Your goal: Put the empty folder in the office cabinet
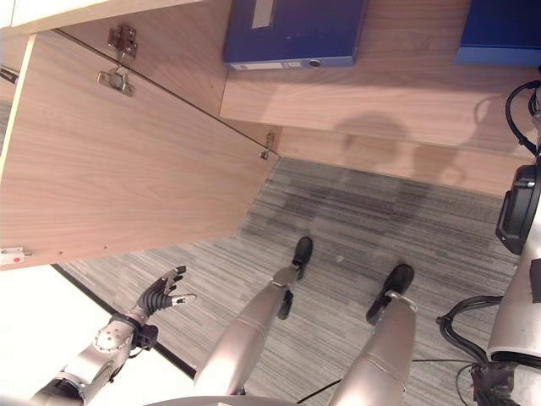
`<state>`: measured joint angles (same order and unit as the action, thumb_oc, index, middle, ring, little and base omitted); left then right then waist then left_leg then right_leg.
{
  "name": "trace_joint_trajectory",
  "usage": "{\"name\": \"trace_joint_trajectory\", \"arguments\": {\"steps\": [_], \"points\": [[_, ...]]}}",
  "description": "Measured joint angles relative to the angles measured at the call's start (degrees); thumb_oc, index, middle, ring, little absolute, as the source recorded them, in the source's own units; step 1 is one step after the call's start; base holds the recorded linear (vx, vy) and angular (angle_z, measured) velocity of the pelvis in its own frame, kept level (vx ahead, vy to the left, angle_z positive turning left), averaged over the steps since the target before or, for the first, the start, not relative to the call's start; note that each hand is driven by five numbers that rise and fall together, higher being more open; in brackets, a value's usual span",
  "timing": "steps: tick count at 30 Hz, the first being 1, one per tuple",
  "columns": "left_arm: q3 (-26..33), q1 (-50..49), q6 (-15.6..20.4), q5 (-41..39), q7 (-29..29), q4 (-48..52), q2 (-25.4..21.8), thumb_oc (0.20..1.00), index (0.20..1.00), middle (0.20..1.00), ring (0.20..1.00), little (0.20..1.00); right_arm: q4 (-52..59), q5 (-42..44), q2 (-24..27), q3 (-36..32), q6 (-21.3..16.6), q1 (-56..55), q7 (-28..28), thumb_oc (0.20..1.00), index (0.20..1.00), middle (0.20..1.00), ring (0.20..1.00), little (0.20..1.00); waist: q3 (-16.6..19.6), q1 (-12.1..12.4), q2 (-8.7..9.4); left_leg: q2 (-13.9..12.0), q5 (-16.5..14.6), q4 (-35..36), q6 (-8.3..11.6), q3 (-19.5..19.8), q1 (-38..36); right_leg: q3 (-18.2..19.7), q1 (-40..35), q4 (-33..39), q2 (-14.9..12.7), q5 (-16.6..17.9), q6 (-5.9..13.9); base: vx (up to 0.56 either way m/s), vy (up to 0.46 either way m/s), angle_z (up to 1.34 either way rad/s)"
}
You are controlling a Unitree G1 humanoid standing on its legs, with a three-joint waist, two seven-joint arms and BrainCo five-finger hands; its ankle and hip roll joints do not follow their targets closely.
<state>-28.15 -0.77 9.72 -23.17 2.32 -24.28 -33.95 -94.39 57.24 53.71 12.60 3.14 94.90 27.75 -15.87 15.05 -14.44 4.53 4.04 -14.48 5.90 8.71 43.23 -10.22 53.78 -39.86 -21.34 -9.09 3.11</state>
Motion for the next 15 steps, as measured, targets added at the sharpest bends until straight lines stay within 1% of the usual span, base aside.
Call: {"name": "trace_joint_trajectory", "arguments": {"steps": [5,10,15], "points": [[-0.01,0.00,-0.05,-0.02,0.88,-0.01,0.22,1.000,1.000,1.000,1.000,1.000,0.00,-0.06,-0.25,-1.46,-0.03,-0.14,0.50,1.000,1.000,1.000,1.000,1.000,0.00,-0.07,-0.01,0.00,0.01,0.32,-0.02,-0.08,-0.49,0.00,-0.43,0.27,0.00,0.02,0.05,0.00,0.000,0.00],[-0.01,0.00,-0.06,-0.02,0.97,-0.04,0.22,1.000,1.000,1.000,1.000,1.000,-0.08,-0.10,-0.25,-1.55,0.04,-0.16,0.48,1.000,1.000,1.000,1.000,1.000,0.01,-0.01,-0.01,0.00,0.01,0.37,-0.03,-0.11,-0.67,0.01,-0.56,0.31,0.00,0.02,0.05,0.00,0.000,0.00],[0.49,-1.11,0.10,-0.12,0.61,0.44,0.22,1.000,1.000,1.000,1.000,1.000,0.31,-0.95,-0.69,1.27,1.24,-0.14,0.15,1.000,1.000,1.000,1.000,1.000,0.04,0.45,-0.06,0.00,0.29,1.30,-0.15,-0.31,-1.72,0.25,-1.06,0.36,-0.05,-0.01,0.09,0.00,0.000,0.00]]}}
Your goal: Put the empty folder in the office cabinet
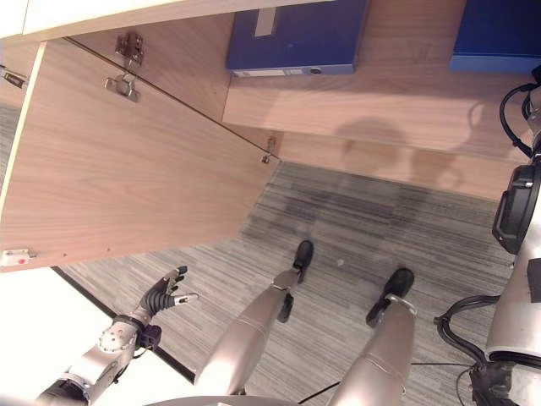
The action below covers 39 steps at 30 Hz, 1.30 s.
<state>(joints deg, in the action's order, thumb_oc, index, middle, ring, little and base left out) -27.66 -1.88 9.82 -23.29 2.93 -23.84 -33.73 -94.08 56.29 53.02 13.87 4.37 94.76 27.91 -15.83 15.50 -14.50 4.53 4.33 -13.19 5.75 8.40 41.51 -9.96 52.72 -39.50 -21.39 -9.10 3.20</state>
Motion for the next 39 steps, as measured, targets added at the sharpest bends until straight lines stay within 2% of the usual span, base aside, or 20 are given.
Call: {"name": "trace_joint_trajectory", "arguments": {"steps": [3,6,9,13,17,19,22,27,31,32,33,36,39], "points": [[1.09,-2.83,0.21,-1.07,-1.74,0.91,0.66,1.000,1.000,1.000,1.000,1.000,4.55,-0.34,1.26,1.46,-0.60,-4.01,-1.31,1.000,1.000,1.000,1.000,1.000,0.05,-0.01,-0.07,-0.02,0.23,0.82,0.04,0.01,-0.15,0.07,0.25,0.32,0.02,-0.07,0.11,0.01,-0.010,0.00],[0.97,-2.62,0.62,-1.12,-2.98,0.44,0.65,1.000,1.000,1.000,1.000,1.000,5.07,-1.27,2.62,1.25,-4.44,-5.99,-5.33,1.000,1.000,1.000,1.000,1.000,0.06,0.21,-0.20,-0.17,1.21,2.61,0.00,0.05,-0.42,0.01,0.42,1.11,0.17,0.16,0.38,0.00,0.000,0.00],[0.93,-2.35,1.29,-1.12,-3.61,0.35,0.66,1.000,1.000,1.000,1.000,1.000,6.22,-1.29,3.33,1.09,-5.66,-6.07,-6.82,1.000,1.000,1.000,1.000,1.000,0.06,0.33,-0.20,-0.23,1.46,3.62,-0.04,0.04,-0.94,-0.09,0.13,1.58,0.24,0.33,0.34,0.01,-0.007,-0.01],[0.90,-2.35,1.48,-1.15,-3.61,0.33,0.72,1.000,1.000,1.000,1.000,1.000,6.76,-1.48,3.35,-1.41,-6.78,-8.81,-7.78,1.000,1.000,1.000,1.000,1.000,0.04,0.63,-0.22,-0.78,1.74,5.43,-0.16,-0.02,-3.16,-0.55,-2.06,3.08,0.80,0.52,0.45,0.01,-0.020,-0.05],[1.01,-2.31,1.47,-1.18,-3.58,-0.13,2.48,1.000,1.000,1.000,1.000,1.000,10.44,-3.56,3.09,-6.16,-10.04,-19.07,-8.19,1.000,1.000,1.000,1.000,1.000,-0.09,0.36,-0.16,-1.23,1.78,6.72,-0.16,0.11,-4.39,-1.13,-3.40,4.08,1.13,0.50,0.53,0.00,-0.003,-0.01],[1.12,-2.31,1.45,-1.19,-3.56,-0.44,2.46,1.000,1.000,1.000,1.000,1.000,10.12,-3.56,3.02,-8.12,-9.87,-20.50,-8.57,1.000,1.000,1.000,1.000,1.000,-0.13,-0.07,-0.12,-1.31,1.77,6.94,-0.17,0.16,-4.90,-1.28,-4.00,4.30,1.17,0.50,0.53,0.00,0.000,0.00],[1.35,-2.31,1.32,-1.19,-3.46,-0.71,2.52,1.000,1.000,1.000,1.000,1.000,10.02,-3.60,1.40,-10.45,-9.26,-24.36,-9.21,1.000,1.000,1.000,1.000,1.000,-0.18,-0.69,-0.07,-1.75,1.75,7.33,-0.19,0.23,-6.02,-1.65,-5.20,4.89,1.69,0.47,0.57,0.00,-0.022,-0.01],[2.92,-2.32,0.49,-1.20,-3.33,-0.85,2.73,1.000,1.000,1.000,1.000,1.000,11.27,-3.36,-2.27,-16.66,-10.80,-29.86,-9.88,1.000,1.000,1.000,1.000,1.000,-0.53,-1.20,0.68,-2.45,1.71,7.82,-0.18,0.29,-8.52,-1.78,-7.69,5.65,2.39,0.28,0.66,-0.01,-0.013,-0.03],[3.17,-2.37,0.12,-1.21,-3.20,-0.83,3.05,1.000,1.000,1.000,1.000,1.000,13.19,-2.80,-4.51,-18.27,-11.89,-31.77,-9.87,1.000,1.000,1.000,1.000,1.000,-0.48,-1.76,0.85,-3.04,1.77,8.14,-0.09,0.27,-8.80,-1.84,-8.07,6.24,3.05,0.22,0.90,-0.04,-0.020,-0.04],[3.27,-2.38,-0.03,-1.36,-3.16,-1.08,3.27,1.000,1.000,1.000,1.000,1.000,13.68,-0.49,-5.69,-19.10,-12.45,-32.28,-10.03,1.000,1.000,1.000,1.000,1.000,-0.50,-2.14,0.97,-3.27,2.10,8.11,0.39,0.30,-8.88,-2.02,-8.20,6.41,3.29,1.19,-0.03,-0.12,0.011,-0.07],[3.17,-2.39,-0.05,-1.75,-3.09,-1.09,3.66,1.000,1.000,1.000,1.000,1.000,14.29,1.22,-6.06,-18.64,-12.82,-32.88,-10.39,1.000,1.000,1.000,1.000,1.000,-0.51,-2.29,0.99,-3.57,1.70,8.09,0.07,0.15,-8.89,-2.17,-8.40,6.57,3.51,1.09,0.34,-0.03,-0.036,-0.12],[3.32,-2.29,-0.09,-2.75,-2.97,-2.72,4.76,1.000,1.000,1.000,1.000,1.000,15.54,1.72,-8.12,-19.60,-13.54,-37.30,-10.91,1.000,1.000,1.000,1.000,1.000,-0.75,-2.57,1.38,-4.56,2.16,8.40,0.69,0.34,-9.90,-2.68,-9.99,8.35,4.78,1.70,-0.19,-0.05,-0.023,-0.06],[3.77,-2.49,-0.20,-2.76,-2.92,-4.27,4.79,1.000,1.000,1.000,1.000,1.000,15.06,4.04,-10.29,-22.58,-13.70,-40.89,-11.20,1.000,1.000,1.000,1.000,1.000,-0.76,-2.74,1.36,-4.98,2.17,9.42,0.71,0.28,-11.82,-2.88,-11.88,9.21,5.14,1.56,0.29,-0.01,-0.009,-0.05]]}}
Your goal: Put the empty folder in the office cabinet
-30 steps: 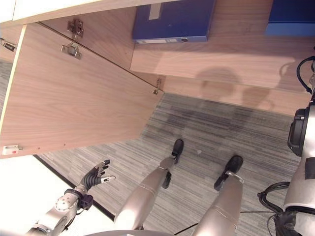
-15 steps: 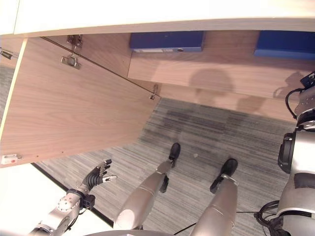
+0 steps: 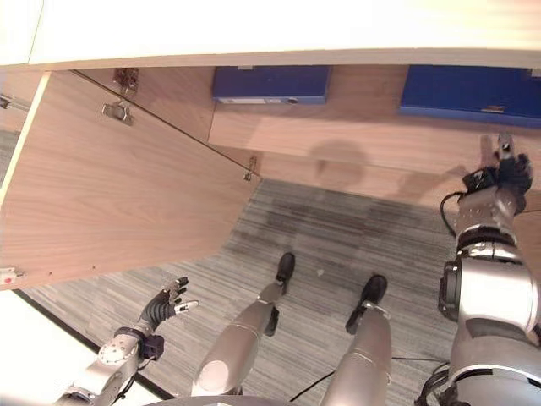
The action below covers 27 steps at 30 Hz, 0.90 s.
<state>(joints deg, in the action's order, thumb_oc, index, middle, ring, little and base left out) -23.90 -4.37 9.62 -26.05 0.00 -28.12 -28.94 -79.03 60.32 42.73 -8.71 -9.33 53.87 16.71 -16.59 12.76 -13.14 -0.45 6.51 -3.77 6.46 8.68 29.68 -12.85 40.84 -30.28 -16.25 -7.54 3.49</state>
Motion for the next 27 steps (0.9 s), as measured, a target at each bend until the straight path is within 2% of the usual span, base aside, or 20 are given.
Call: {"name": "trace_joint_trajectory", "arguments": {"steps": [7,8,9,10,17,21,22,27], "points": [[1.97,0.00,0.02,0.06,0.06,-1.50,1.37,1.000,1.000,1.000,1.000,1.000,-0.55,2.20,-6.13,-2.68,1.32,-8.43,0.21,1.000,1.000,1.000,1.000,1.000,0.04,-0.42,-0.22,-0.29,0.11,0.95,0.01,0.01,-0.75,-0.61,-1.32,1.81,0.29,0.99,-0.13,0.00,0.000,0.00],[1.97,0.02,0.02,0.07,0.03,-1.72,1.51,1.000,1.000,1.000,1.000,1.000,-0.48,2.20,-6.09,-2.71,1.23,-8.45,0.17,0.859,0.859,0.859,0.859,0.859,0.04,-0.42,-0.23,-0.29,0.11,1.08,0.01,0.03,-0.95,-0.69,-1.67,2.25,0.32,1.13,-0.08,0.00,0.000,0.00],[1.97,0.03,0.04,0.07,0.01,-1.74,1.60,1.000,1.000,1.000,1.000,1.000,-0.17,2.19,-6.04,-2.66,1.18,-8.36,0.07,0.407,0.407,0.407,0.407,0.407,0.04,-0.41,-0.23,-0.38,0.14,1.31,-0.03,0.03,-1.23,-0.77,-2.16,2.91,0.50,1.40,0.05,0.00,0.000,0.00],[2.00,0.04,0.06,0.07,0.00,-1.87,1.64,1.000,1.000,1.000,1.000,1.000,0.44,2.19,-6.08,-2.65,1.03,-8.49,-0.05,0.200,0.200,0.200,0.200,0.200,0.02,-0.43,-0.25,-0.47,0.14,1.47,-0.04,0.03,-1.49,-0.83,-2.61,3.39,0.65,1.59,0.15,0.00,-0.004,-0.04],[5.04,-0.01,0.11,0.24,-0.07,-4.06,2.12,1.000,1.000,1.000,1.000,1.000,7.59,1.64,-8.34,-3.03,-2.33,-12.19,-1.08,0.200,0.200,0.200,0.200,0.200,-0.23,-0.61,-0.14,-0.87,0.27,2.75,-0.26,0.35,-3.47,-1.82,-5.45,5.74,1.09,2.01,0.59,0.00,-0.002,0.01],[6.42,-0.09,0.25,0.61,-0.05,-5.64,2.35,1.000,1.000,1.000,1.000,1.000,14.67,-3.70,-10.97,-0.51,-3.98,-17.13,-0.49,0.200,0.200,0.200,0.200,0.200,-0.83,-1.74,0.49,-1.31,0.26,3.63,-0.29,0.16,-5.05,-1.88,-7.15,7.16,1.76,2.43,0.68,0.00,-0.001,-0.06],[8.48,-0.55,0.37,0.62,-0.11,-5.56,2.70,1.000,1.000,1.000,1.000,1.000,22.20,-10.79,-11.09,2.10,-4.44,-19.86,0.29,0.200,0.200,0.200,0.200,0.200,-1.41,-2.59,1.09,-1.62,0.24,3.89,-0.31,-0.09,-5.24,-1.87,-7.45,8.08,1.99,2.76,0.91,0.01,0.000,-0.10],[10.19,-0.66,1.80,2.87,-0.08,-7.71,4.29,1.000,1.000,1.000,1.000,1.000,34.26,-35.40,-6.45,7.35,-4.30,-22.09,6.93,0.200,0.200,0.200,0.200,0.200,-2.46,-4.09,2.47,-1.82,0.09,3.95,-0.53,-0.19,-6.28,-2.01,-9.06,9.49,2.39,3.39,0.94,0.00,-0.003,-0.03]]}}
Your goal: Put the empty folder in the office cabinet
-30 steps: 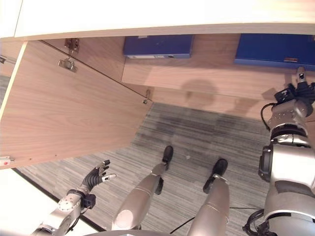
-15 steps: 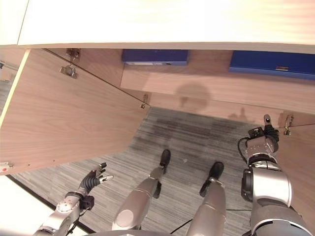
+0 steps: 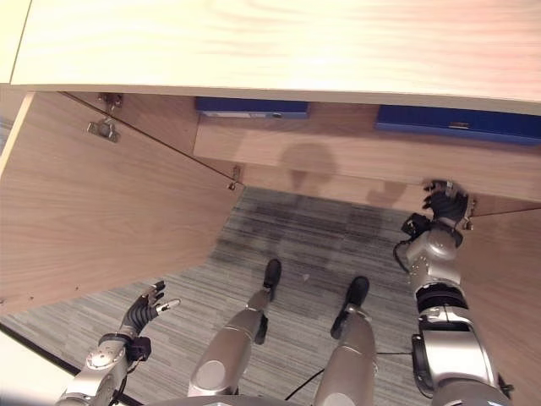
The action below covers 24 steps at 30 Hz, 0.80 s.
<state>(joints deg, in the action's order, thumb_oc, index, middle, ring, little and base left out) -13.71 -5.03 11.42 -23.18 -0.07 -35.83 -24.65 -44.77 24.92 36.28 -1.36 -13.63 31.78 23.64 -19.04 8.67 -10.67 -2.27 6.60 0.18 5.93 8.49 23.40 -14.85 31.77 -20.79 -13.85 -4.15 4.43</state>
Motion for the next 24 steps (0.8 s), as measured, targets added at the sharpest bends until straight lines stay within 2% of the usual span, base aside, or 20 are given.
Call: {"name": "trace_joint_trajectory", "arguments": {"steps": [6,10,13,17,19,20,22,24], "points": [[-0.11,0.07,0.36,0.76,-0.08,0.00,-0.04,1.000,1.000,1.000,1.000,1.000,4.68,-15.22,5.17,1.63,0.64,2.81,3.96,0.200,0.200,0.200,0.200,0.200,-1.00,-0.26,1.55,-0.57,-0.01,-0.02,-0.01,-0.10,-0.07,-0.17,-1.33,2.53,1.13,1.73,-0.06,0.00,-0.030,-0.03],[-0.16,0.16,0.49,1.90,-0.10,-0.13,-0.06,1.000,1.000,1.000,1.000,1.000,4.36,-17.64,6.47,4.00,1.25,4.50,3.92,0.200,0.200,0.200,0.200,0.200,-1.06,-0.14,1.65,-0.77,-0.01,-0.09,-0.02,0.12,-0.31,-0.58,-2.17,3.38,1.43,2.06,-0.10,0.00,-0.052,0.02],[-0.14,0.23,0.54,1.96,-0.36,-1.18,-0.04,1.000,1.000,1.000,1.000,1.000,2.07,-17.65,6.97,8.49,1.96,7.41,3.11,0.200,0.200,0.200,0.200,0.200,-1.19,-0.12,1.95,-0.96,-0.09,-0.48,-0.07,0.22,-1.75,-0.92,-4.31,3.97,1.62,2.13,-0.11,0.00,-0.069,0.03],[-0.04,0.58,0.62,1.99,-0.32,-2.23,-0.17,1.000,1.000,1.000,1.000,1.000,1.13,-17.61,7.66,8.72,2.02,7.35,1.96,0.200,0.200,0.200,0.200,0.200,-1.67,0.03,2.77,-0.70,-0.68,-4.03,0.43,0.12,-0.94,-1.71,-5.54,3.45,1.66,0.94,0.10,0.00,-0.105,0.11],[-0.23,0.86,0.58,1.99,-0.27,-2.47,-0.19,1.000,1.000,1.000,1.000,1.000,-1.20,-17.41,7.83,8.70,2.76,7.22,1.44,0.200,0.200,0.200,0.200,0.200,-2.11,0.11,3.49,-0.64,-0.84,-7.47,0.50,-1.39,1.09,-2.60,-6.19,3.26,1.22,0.37,-0.62,0.10,-0.018,0.30],[-0.48,0.86,0.53,2.08,-0.36,-2.51,-0.14,1.000,1.000,1.000,1.000,1.000,-1.46,-17.08,8.02,8.70,3.12,6.89,1.25,0.200,0.200,0.200,0.200,0.200,-2.12,-0.11,3.52,-1.09,-1.14,-9.12,0.17,-3.87,2.23,-3.59,-6.41,3.18,1.29,0.09,-0.90,0.15,0.039,0.28],[-0.39,1.11,0.30,2.25,-0.43,-4.07,-0.05,1.000,1.000,1.000,1.000,1.000,-1.58,-17.05,8.01,8.36,3.15,6.16,0.98,0.200,0.200,0.200,0.200,0.200,-2.31,0.92,3.92,-2.62,-3.57,-10.23,-1.95,-8.28,2.93,-3.88,-6.33,2.98,2.07,0.12,-1.08,0.16,0.105,0.04],[-0.25,1.01,0.07,2.34,-0.28,-5.62,-0.08,1.000,1.000,1.000,1.000,1.000,-4.08,-16.92,7.26,8.33,3.18,6.49,0.79,0.200,0.200,0.200,0.200,0.200,-2.35,1.56,4.82,-2.22,-3.59,-9.61,-2.24,-8.99,2.21,-3.01,-6.38,3.54,1.82,0.68,-0.77,0.08,0.067,-0.12]]}}
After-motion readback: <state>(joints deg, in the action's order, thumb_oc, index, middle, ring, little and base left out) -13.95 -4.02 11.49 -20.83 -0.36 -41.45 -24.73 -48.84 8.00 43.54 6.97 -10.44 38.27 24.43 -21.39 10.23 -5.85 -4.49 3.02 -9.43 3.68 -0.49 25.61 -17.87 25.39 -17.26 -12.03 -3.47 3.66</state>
